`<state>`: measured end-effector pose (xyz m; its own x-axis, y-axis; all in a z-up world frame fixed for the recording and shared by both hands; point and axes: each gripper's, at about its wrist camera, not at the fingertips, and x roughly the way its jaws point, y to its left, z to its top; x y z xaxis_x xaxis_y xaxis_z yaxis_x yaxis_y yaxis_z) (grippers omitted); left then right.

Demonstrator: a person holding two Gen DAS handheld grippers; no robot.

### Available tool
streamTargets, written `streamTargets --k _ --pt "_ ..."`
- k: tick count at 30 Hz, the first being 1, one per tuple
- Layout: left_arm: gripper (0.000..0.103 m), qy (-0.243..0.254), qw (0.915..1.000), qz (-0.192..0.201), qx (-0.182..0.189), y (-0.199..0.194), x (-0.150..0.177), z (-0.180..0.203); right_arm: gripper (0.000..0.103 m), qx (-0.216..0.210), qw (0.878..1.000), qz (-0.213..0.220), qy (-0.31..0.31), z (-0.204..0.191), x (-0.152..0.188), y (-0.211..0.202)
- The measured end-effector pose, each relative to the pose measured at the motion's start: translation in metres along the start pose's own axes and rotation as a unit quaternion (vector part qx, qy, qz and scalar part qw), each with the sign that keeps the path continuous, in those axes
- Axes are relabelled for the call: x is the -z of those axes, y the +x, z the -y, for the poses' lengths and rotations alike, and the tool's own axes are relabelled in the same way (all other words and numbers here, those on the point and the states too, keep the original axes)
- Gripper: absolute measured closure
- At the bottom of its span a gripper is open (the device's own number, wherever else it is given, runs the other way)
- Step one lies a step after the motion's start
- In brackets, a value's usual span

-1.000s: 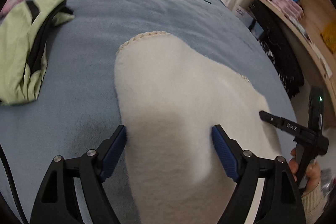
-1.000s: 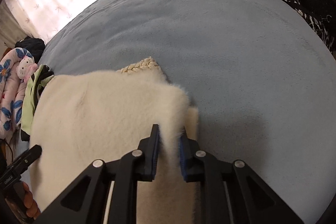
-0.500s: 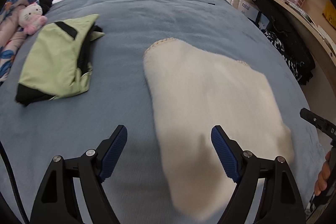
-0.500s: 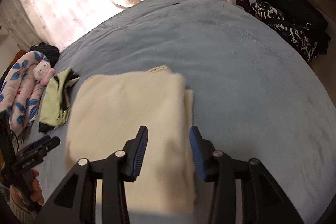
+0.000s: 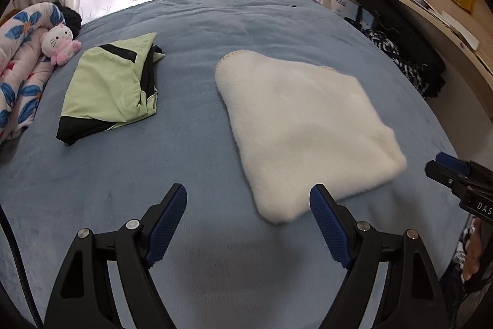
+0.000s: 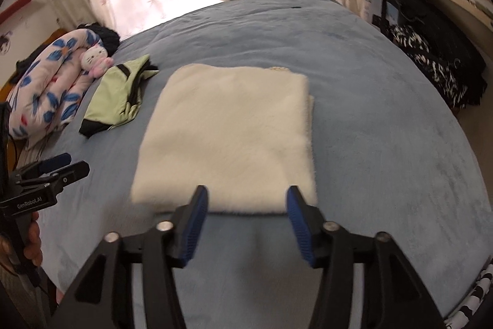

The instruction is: Fold large clothes

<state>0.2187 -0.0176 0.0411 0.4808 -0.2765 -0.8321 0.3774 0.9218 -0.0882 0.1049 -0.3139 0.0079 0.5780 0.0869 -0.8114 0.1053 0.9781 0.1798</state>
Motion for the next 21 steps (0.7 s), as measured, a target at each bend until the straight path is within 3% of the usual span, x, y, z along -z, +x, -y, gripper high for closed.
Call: streamTargets --k 4,9,21 --pt "0.021 0.011 0.9999 0.004 0.007 -0.019 -0.001 0.008 0.035 -0.008 1.000 0.009 -0.011 -0.007 -0.003 -0.018" --pt "0.021 -0.001 0.9993 -0.008 0.035 -0.031 -0.009 0.013 0.016 -0.014 1.000 0.018 -0.013 -0.007 -0.014 -0.036" --pt "0.021 -0.006 0.9987 -0.032 0.039 -0.002 -0.038 0.023 0.015 0.002 1.000 -0.013 -0.004 0.017 -0.060 -0.022"
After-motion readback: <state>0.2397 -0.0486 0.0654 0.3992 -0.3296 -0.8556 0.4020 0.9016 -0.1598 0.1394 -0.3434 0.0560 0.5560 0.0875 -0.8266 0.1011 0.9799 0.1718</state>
